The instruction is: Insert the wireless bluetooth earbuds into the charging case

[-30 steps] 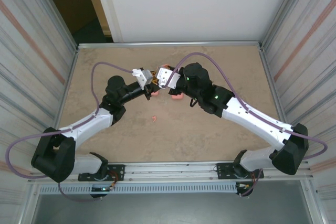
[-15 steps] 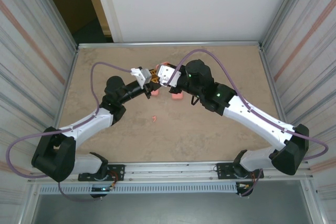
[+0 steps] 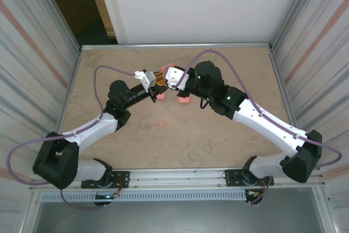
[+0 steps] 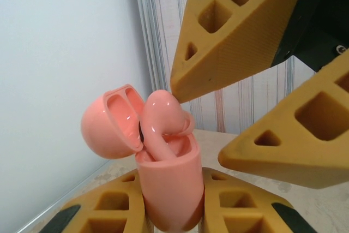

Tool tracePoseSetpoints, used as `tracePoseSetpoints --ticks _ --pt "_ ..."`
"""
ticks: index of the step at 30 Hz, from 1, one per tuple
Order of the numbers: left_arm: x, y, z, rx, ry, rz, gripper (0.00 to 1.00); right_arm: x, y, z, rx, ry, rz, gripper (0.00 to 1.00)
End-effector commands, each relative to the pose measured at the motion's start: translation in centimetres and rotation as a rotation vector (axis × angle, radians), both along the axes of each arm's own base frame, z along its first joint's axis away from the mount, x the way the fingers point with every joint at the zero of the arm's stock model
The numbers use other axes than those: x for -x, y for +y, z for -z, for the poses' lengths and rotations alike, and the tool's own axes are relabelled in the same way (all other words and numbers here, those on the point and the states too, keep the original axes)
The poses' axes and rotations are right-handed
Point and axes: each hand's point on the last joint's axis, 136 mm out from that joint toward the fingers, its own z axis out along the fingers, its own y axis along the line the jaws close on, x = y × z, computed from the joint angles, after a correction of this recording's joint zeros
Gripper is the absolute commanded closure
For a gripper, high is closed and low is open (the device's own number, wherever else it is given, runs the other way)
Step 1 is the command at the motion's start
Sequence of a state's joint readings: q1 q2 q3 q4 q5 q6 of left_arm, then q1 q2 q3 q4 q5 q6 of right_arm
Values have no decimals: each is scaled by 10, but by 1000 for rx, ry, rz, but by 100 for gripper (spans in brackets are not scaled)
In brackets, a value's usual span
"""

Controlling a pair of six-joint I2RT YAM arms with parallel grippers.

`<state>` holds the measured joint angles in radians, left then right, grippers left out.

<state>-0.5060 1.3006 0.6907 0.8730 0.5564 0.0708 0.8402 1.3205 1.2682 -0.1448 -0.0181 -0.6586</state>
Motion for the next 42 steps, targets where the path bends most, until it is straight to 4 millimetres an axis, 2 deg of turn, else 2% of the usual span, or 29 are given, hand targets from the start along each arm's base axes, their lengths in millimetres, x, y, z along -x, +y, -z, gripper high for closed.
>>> tracePoseSetpoints --ticks 1,6,14,19,24,25,26,27,31,34,36,37,42 --pt "17 1 -32 62 -110 34 100 9 -1 6 -6 62 -30 68" --pt "18 2 -34 67 -115 33 100 9 -1 6 -24 65 -38 68" --pt "16 3 -32 65 -110 21 100 13 -5 -11 -65 39 -45 67" --pt "15 5 -32 65 -111 2 100 19 -15 -28 -132 31 -26 58" --pt "13 10 -33 76 -117 -30 100 28 -30 -39 -225 61 -9 41" --pt "13 12 -32 81 -114 -34 100 30 -33 -40 -246 69 -3 35" --pt "12 16 -34 94 -113 -39 100 32 -39 -41 -276 85 9 21" --pt "11 19 -34 108 -106 -39 100 33 -43 -39 -299 107 21 1" --pt "9 37 -37 167 -94 -40 100 30 -63 -27 -392 226 92 1" --pt "8 47 -37 189 -86 -48 100 27 -77 -10 -440 316 149 1" --pt "8 52 -37 193 -86 -52 100 21 -85 10 -450 374 199 1" --pt "9 54 -38 194 -89 -53 100 24 -92 10 -475 381 216 1" --pt "14 65 -43 207 -100 -60 100 17 -112 51 -539 551 328 1"
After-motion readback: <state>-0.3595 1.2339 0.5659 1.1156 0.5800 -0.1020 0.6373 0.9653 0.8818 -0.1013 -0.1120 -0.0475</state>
